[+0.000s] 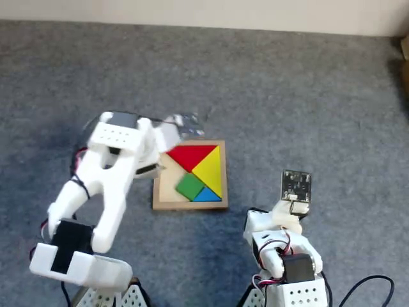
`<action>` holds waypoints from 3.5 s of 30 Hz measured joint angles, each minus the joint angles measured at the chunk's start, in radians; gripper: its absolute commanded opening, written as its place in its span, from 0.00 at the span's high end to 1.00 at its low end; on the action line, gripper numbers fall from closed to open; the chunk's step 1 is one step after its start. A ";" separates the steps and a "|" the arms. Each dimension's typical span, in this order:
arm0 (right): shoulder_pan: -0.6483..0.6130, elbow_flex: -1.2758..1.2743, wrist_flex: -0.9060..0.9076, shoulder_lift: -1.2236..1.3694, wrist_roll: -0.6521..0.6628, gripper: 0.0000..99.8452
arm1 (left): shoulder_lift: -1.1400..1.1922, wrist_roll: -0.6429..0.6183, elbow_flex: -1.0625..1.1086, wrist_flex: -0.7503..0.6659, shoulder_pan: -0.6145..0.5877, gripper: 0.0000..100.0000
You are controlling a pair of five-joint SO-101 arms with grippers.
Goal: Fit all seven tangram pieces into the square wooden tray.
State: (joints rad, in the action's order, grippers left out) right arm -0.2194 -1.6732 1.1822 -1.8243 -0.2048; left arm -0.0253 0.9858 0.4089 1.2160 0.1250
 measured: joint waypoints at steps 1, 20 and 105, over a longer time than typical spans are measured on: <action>0.000 0.000 0.000 0.000 0.000 0.99 | 0.000 0.023 0.000 0.000 0.025 0.98; 0.000 0.000 0.000 0.000 0.000 0.99 | 0.140 0.029 -0.064 -0.034 0.187 0.81; 0.011 0.000 0.000 0.000 0.006 0.99 | 0.141 -0.422 0.068 -0.305 0.118 0.84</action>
State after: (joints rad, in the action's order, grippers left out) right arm -0.2087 -1.6732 1.1822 -1.8243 -0.1987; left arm 0.1158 0.5639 0.4764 0.9106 0.2432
